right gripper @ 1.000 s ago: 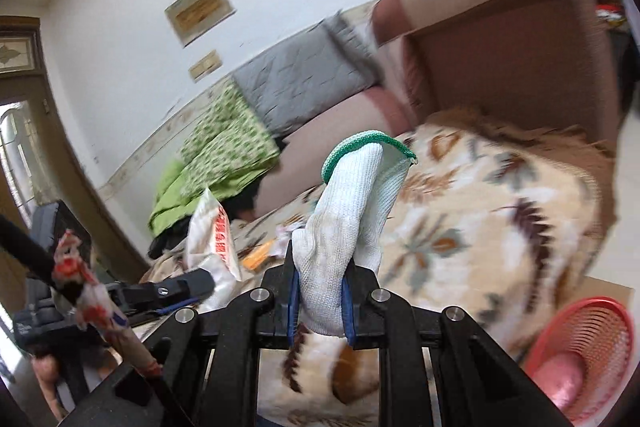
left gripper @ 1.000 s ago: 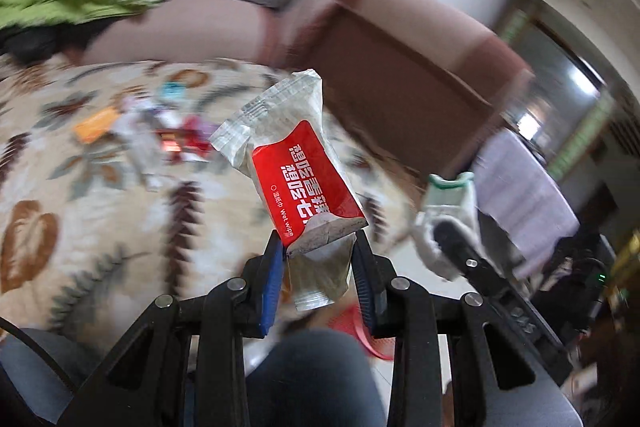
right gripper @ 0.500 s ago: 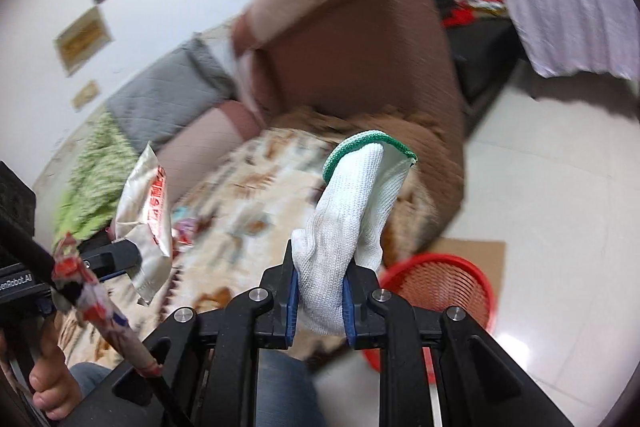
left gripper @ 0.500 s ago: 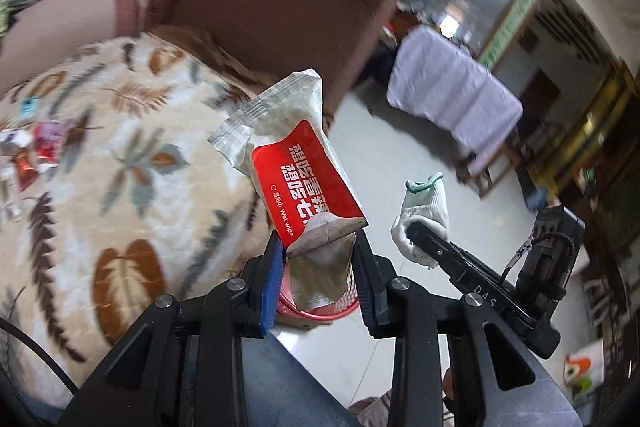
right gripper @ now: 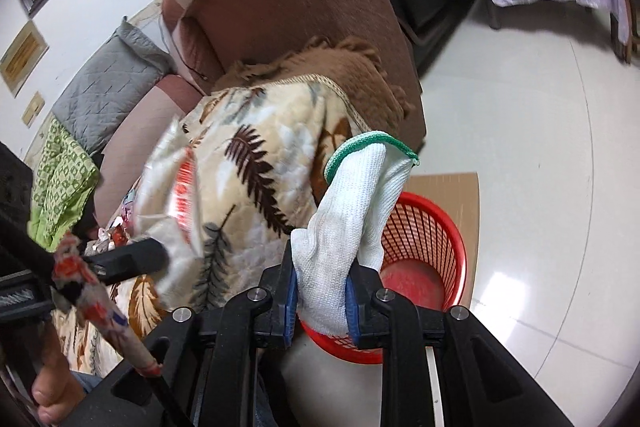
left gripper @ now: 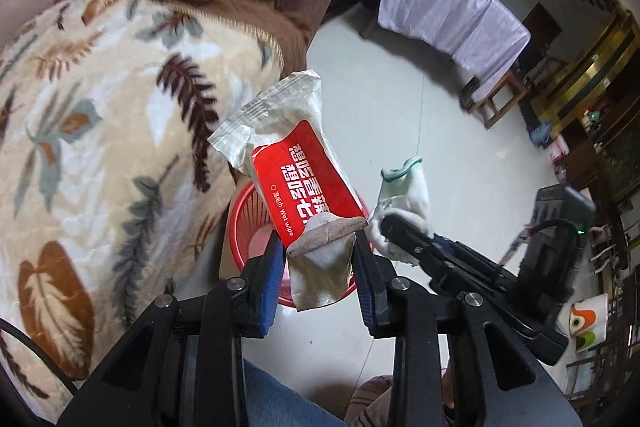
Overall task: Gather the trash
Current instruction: 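Carry glove and packet to the red wastebasket and open both tools over it, then move both open tools back over the trash pile on the sofa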
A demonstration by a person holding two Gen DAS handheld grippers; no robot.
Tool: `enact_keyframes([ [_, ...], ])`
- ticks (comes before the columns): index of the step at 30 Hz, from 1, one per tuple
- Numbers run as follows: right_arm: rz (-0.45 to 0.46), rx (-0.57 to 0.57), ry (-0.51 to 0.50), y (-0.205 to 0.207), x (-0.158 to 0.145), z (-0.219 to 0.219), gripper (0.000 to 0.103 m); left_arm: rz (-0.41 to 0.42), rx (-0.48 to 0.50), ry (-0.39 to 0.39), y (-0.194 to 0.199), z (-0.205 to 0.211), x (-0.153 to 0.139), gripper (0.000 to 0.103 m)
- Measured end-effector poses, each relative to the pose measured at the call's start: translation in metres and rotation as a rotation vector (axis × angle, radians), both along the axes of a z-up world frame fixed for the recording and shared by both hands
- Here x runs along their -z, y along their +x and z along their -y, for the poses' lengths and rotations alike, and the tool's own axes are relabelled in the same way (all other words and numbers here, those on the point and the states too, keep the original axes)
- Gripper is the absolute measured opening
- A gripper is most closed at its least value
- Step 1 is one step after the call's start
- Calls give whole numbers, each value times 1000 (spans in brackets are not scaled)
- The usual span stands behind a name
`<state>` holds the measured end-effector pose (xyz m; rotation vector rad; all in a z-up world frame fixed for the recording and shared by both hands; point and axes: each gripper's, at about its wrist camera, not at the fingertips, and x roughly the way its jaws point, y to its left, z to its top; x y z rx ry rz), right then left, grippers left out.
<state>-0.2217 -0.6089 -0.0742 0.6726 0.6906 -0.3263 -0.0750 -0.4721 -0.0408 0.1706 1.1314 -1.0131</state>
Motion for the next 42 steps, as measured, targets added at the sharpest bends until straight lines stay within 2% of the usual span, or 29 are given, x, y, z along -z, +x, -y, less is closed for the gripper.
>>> enact_keyframes([
  [8, -23, 33, 58, 0, 20, 12, 23, -42, 54, 75, 6, 33, 39, 32],
  [13, -20, 53, 78, -2, 23, 18, 25, -63, 65, 87, 9, 40, 49, 33],
  [14, -17, 60, 88, -4, 24, 20, 32, -68, 65, 84, 11, 40, 51, 36],
  [16, -11, 76, 101, -5, 24, 23, 55, -78, 54, 80, 15, 40, 52, 42],
  [19, 2, 100, 93, -8, 16, 25, 59, -75, 41, 77, 18, 35, 48, 43],
  [23, 39, 81, 53, -7, -3, 15, 63, -45, 7, 34, 22, 16, 27, 46],
  [25, 69, 59, 20, -4, -18, 6, 72, -19, -16, 2, 22, 0, 12, 51],
  [26, 82, 51, 6, -3, -23, 3, 74, -5, -37, -14, 22, -10, 4, 56],
  [29, 141, 21, -39, 2, -47, -14, 79, 51, -116, -81, 23, -49, -26, 62],
  [32, 203, -29, -86, 9, -74, -37, 80, 134, -227, -106, 19, -94, -51, 67],
  [37, 305, -104, -207, 19, -115, -96, 85, 283, -487, -85, 13, -174, -78, 70],
  [42, 361, -286, -237, 46, -141, -155, 86, 397, -727, -43, 10, -253, -86, 83],
])
